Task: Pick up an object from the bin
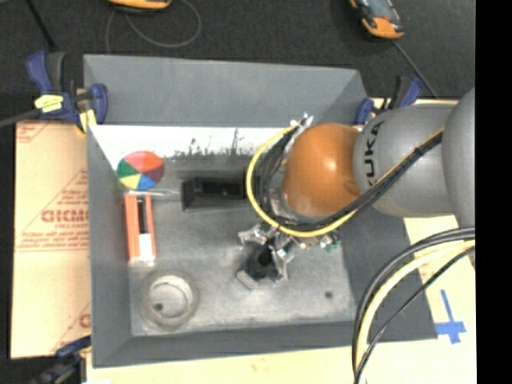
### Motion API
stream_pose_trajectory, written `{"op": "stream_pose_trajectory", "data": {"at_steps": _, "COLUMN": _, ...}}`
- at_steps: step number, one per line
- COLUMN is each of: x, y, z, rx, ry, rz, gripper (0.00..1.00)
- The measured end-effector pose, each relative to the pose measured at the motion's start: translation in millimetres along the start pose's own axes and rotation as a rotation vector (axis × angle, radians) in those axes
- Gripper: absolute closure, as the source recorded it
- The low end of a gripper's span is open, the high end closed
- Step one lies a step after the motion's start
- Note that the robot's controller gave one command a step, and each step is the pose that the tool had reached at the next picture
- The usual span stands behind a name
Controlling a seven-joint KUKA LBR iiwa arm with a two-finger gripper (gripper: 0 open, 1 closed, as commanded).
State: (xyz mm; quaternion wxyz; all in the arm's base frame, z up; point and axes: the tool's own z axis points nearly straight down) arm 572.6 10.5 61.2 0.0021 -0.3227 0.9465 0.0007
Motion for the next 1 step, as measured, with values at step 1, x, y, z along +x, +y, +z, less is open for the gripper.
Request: {"op": "stream_pose_trajectory", "data": {"at_steps": 1, "x": 2.3, "y": 0.5, "z": -18.4, "rx": -0.001, "ry": 0.004, "rz": 0.001, "gripper": 1.00}}
